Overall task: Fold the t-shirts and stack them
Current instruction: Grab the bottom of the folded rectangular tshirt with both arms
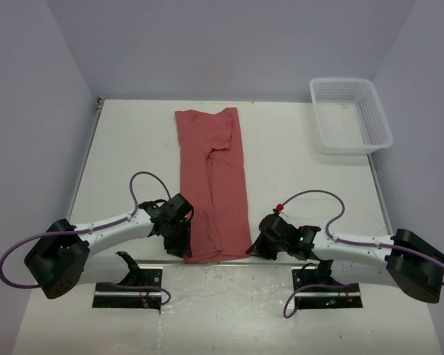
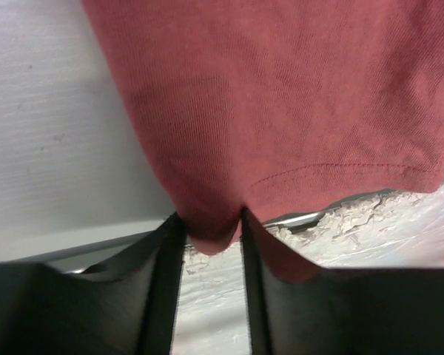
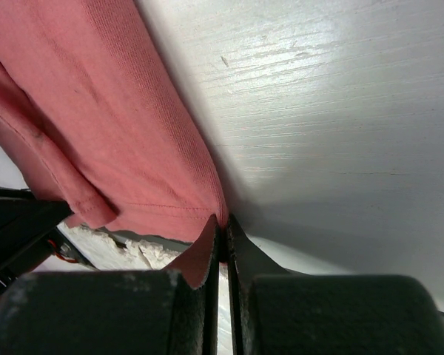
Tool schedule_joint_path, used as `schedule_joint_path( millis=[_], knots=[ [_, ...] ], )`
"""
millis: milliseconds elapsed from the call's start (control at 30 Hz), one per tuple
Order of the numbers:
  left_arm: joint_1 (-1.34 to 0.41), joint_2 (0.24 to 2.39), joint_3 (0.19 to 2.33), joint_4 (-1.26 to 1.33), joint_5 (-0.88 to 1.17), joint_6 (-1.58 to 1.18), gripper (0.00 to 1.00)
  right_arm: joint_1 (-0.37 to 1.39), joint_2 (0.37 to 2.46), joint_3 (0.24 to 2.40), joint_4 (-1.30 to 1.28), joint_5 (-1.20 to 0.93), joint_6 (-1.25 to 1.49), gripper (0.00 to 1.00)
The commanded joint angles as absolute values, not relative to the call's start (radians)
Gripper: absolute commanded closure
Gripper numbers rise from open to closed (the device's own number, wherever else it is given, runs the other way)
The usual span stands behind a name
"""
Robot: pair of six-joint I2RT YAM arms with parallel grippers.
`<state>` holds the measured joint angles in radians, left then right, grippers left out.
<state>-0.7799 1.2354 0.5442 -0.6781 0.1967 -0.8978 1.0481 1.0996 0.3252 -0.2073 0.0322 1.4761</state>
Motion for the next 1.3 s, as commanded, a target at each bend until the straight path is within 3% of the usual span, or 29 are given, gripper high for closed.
schedule_joint_path(
  millis=[0, 67, 100, 633, 1033, 1267],
  knots=[
    [-0.785, 1.243, 0.532, -0.629, 0.202, -0.903, 0.67, 1.051, 1.134, 0.302, -0.345, 0.097, 1.454, 1.00],
    [-0.787, 1.239, 0.531, -0.630, 0.209, -0.902, 0.84, 1.051, 1.135, 0.305, -0.347, 0.098, 1.456, 1.00],
    [-0.785, 1.236, 0.528, -0.630, 0.213, -0.903, 0.99, 1.051, 1.135, 0.305, -0.347, 0.098, 1.454, 1.00],
    [-0.790, 1.031, 0.515, -0.778, 0.199, -0.953, 1.00, 1.066, 1.186, 0.393, -0.462, 0.161, 1.384, 1.00],
    [-0.790, 0.977, 0.532, -0.842, 0.202, -0.953, 1.00, 1.080, 1.054, 0.425, -0.635, 0.222, 1.394, 1.00],
    [-0.788, 1.002, 0.552, -0.821, 0.215, -0.939, 1.00, 1.080, 1.124, 0.472, -0.597, 0.201, 1.339, 1.00]
  ],
)
